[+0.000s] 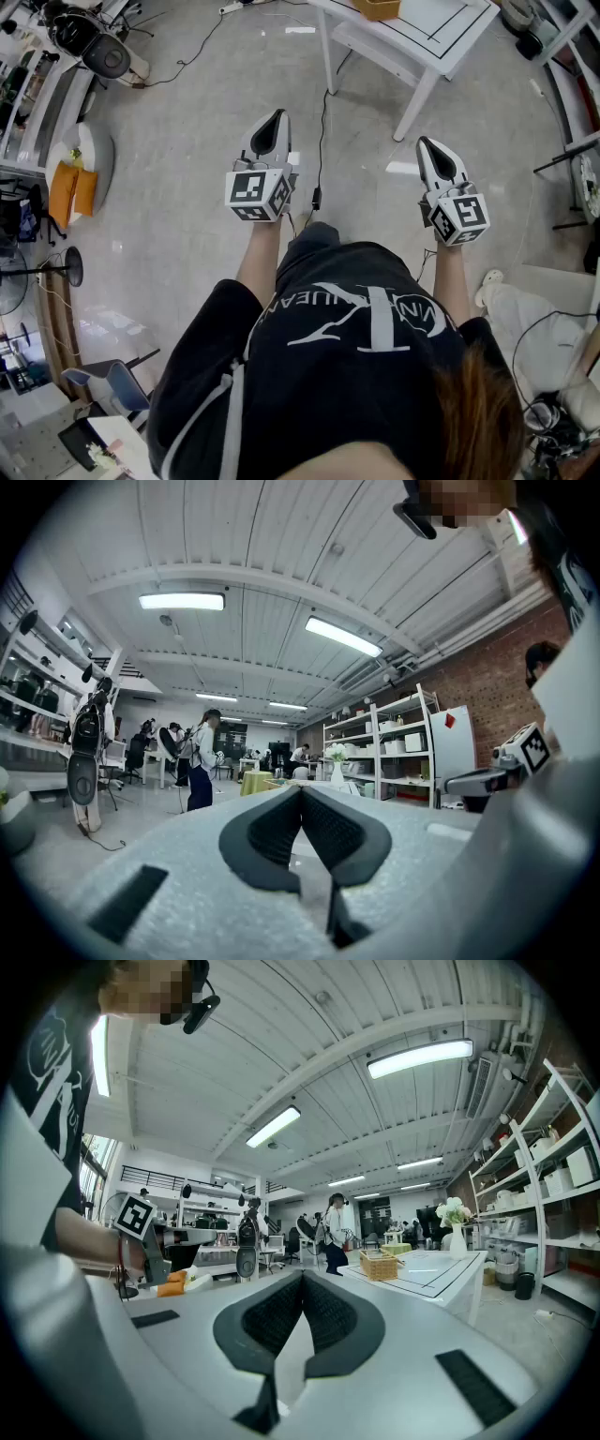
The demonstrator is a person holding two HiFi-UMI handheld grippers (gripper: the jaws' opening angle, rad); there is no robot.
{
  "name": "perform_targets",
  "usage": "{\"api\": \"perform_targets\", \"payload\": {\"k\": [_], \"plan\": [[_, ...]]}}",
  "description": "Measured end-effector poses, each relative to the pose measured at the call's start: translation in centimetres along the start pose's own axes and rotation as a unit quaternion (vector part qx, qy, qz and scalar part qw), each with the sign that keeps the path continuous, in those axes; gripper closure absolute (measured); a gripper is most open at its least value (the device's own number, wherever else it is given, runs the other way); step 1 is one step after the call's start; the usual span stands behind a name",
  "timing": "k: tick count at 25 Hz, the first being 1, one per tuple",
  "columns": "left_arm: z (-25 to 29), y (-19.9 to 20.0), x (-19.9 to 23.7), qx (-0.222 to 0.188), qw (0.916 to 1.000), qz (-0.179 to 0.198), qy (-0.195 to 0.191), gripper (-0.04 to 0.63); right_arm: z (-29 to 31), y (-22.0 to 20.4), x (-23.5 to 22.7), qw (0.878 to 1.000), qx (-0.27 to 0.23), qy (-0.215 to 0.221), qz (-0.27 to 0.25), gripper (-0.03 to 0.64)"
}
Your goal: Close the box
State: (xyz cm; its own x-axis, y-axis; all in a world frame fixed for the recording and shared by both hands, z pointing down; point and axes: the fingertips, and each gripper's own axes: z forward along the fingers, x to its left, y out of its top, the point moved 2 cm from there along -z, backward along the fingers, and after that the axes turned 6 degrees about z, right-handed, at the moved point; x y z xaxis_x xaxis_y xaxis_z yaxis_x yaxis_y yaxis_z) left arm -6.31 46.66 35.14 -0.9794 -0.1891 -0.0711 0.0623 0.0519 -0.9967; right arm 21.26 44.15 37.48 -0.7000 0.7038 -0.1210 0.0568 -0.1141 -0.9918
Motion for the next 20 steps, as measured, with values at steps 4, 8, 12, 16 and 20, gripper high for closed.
{"api": "perform_targets", "payload": {"k": [4,8,12,16,20], "plan": [[-0.2,0.0,-0.2,0.002,1.0000,-0.001,-0.001,0.584,-0.2,-0.3,0.1,1.000,0.001,0.000,0.003,0.620],[0.0,0.0,-0.3,0.003,1.0000,-0.001,-0.001,0.584,-0.1,-0.3,-0.1,1.000,0.000,0.001,0.005,0.620],[0.2,0.3,-0.5,0.003,1.0000,-0.001,-0.001,0.584,-0.3,-0.2,-0.3,1.000,0.003,0.001,0.006,0.620],[0.5,0.0,-0.9,0.008,1.0000,0.002,-0.004,0.584,-0.1,-0.7,-1.0,1.000,0.004,0.002,0.019,0.620],[1.6,-0.5,-0.1,0.014,0.9999,0.005,-0.001,0.584,1.3,-1.0,-2.3,0.999,0.002,-0.004,0.046,0.545]]}}
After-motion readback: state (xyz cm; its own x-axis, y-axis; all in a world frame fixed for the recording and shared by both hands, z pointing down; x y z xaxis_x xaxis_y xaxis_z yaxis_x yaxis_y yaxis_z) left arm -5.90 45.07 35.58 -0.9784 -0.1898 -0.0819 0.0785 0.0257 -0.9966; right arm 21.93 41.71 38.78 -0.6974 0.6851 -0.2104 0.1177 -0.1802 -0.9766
